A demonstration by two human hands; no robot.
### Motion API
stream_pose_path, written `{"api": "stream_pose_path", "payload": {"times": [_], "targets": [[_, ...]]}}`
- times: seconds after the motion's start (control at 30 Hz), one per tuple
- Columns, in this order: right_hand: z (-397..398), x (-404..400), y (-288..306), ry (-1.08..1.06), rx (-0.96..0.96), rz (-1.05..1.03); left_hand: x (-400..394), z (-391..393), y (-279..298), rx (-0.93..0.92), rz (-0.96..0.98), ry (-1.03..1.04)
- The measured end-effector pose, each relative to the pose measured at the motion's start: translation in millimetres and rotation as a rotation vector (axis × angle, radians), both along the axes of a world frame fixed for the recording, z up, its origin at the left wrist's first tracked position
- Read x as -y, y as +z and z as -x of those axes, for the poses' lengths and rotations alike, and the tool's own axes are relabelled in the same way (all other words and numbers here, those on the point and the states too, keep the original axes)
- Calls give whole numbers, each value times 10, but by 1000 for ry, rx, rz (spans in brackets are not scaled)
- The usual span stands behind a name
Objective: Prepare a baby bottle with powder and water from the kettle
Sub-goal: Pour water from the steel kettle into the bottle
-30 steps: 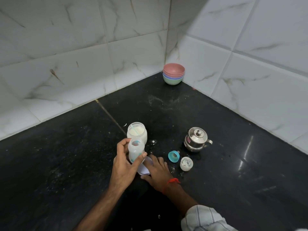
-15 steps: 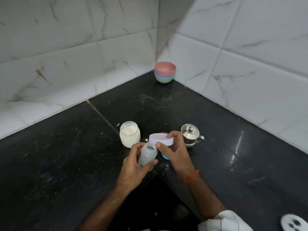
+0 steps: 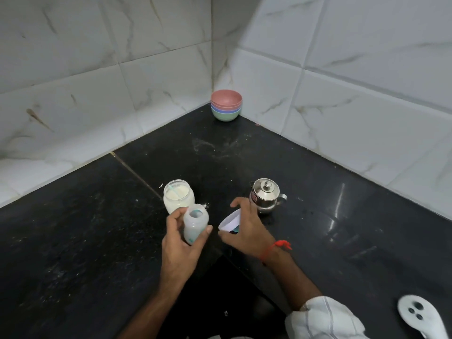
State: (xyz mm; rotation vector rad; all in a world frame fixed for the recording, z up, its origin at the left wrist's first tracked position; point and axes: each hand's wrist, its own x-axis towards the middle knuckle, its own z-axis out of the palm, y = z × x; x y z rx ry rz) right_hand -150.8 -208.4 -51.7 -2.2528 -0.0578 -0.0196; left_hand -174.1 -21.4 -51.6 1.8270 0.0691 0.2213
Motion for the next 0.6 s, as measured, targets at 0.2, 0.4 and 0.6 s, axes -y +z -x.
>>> {"api": "stream_pose_path", "payload": {"times": [0.2, 0.4, 0.6], "targets": [[-232, -408, 8, 324, -222, 440, -241, 8, -20, -4, 18, 85], [-392, -834, -116, 502, -334, 746, -356, 30, 40, 30, -5, 128], [-472, -935, -361, 520, -302, 707, -404, 23, 31, 12, -8, 91]]}}
